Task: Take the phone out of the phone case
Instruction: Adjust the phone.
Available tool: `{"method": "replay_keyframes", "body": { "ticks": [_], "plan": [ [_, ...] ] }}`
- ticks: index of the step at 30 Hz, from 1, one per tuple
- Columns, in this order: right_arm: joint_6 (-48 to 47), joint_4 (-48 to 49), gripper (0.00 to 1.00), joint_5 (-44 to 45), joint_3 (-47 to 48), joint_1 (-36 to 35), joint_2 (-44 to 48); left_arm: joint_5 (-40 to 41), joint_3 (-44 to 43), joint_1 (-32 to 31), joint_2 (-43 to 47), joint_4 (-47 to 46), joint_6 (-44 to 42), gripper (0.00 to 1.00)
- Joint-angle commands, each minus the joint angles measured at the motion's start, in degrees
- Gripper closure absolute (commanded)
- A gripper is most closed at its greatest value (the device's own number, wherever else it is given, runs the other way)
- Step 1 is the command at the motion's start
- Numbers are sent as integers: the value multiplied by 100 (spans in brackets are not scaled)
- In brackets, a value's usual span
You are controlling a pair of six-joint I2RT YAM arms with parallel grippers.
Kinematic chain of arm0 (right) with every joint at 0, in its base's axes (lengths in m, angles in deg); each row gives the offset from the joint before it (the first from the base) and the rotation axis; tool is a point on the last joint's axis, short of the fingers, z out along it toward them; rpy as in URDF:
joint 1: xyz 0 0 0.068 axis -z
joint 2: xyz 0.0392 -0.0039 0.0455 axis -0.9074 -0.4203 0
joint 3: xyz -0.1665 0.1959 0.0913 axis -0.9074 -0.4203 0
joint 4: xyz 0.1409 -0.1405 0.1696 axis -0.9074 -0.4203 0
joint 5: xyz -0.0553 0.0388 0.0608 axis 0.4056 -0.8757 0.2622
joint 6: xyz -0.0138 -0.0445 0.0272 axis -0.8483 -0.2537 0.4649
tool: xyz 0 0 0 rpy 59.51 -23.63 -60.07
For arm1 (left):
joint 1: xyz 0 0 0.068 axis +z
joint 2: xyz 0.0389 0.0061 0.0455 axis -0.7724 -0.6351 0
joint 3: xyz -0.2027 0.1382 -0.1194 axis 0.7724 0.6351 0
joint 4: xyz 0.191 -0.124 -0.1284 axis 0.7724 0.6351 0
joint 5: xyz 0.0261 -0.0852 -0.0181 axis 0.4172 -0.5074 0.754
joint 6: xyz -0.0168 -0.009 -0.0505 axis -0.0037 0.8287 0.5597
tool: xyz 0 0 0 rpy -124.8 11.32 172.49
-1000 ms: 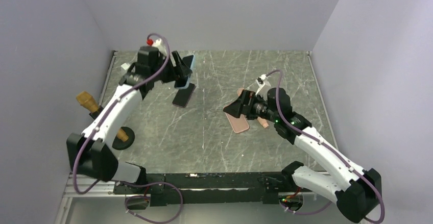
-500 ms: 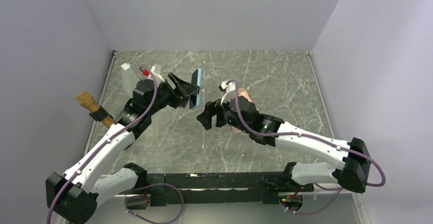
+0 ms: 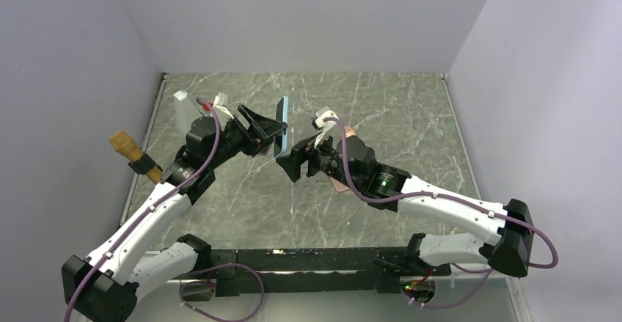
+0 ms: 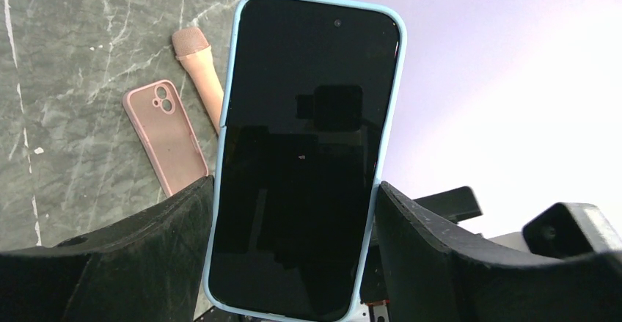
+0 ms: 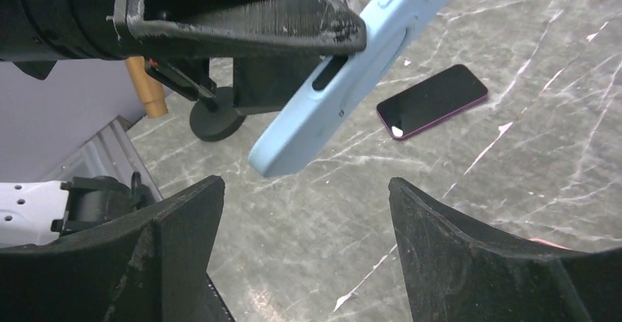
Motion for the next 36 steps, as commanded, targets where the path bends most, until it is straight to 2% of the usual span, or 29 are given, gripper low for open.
{"method": "replay_keyframes", "body": {
  "ticks": [1,3,6,11,14,17,20,21,24,25,30,34,36],
  "plan": [
    [-402,114,15,202,564,-30,-231,-359,-169,-48,0,-651,212,100],
    [-346,101,17,298,775,-32,-446,-396,-134,-91,-6,-769,301,100],
    [-119,-65,32,830,1010,-43,-760,-214,-241,-140,55,-569,185,100],
    [244,-433,40,1311,1472,-140,-1311,-67,-243,-249,26,-591,277,100],
    [455,-580,52,1658,1495,-244,-1398,183,-213,-304,86,-533,265,100],
    [713,-507,69,1798,1300,-243,-1346,289,-144,-357,96,-591,271,100],
    [853,-293,100,1818,1140,-229,-1247,198,-92,-358,1,-769,207,100],
    [897,-265,100,1821,1095,-218,-1210,136,-92,-359,-38,-838,151,92],
    [1136,50,100,1305,775,50,-961,43,-196,-340,-130,-784,-189,20],
    [1247,199,100,978,635,291,-853,70,-283,-336,-139,-694,-478,3],
    [1824,595,100,-739,-2,1443,-366,-166,-776,153,-119,-167,-1825,1],
    [2224,1459,100,-2768,-508,2516,-139,-1372,-1194,1036,-617,-287,-2551,1],
    [2578,1995,100,-3816,-645,2927,-218,-2250,-1265,1408,-1055,-934,-2635,1]
  ]
}}
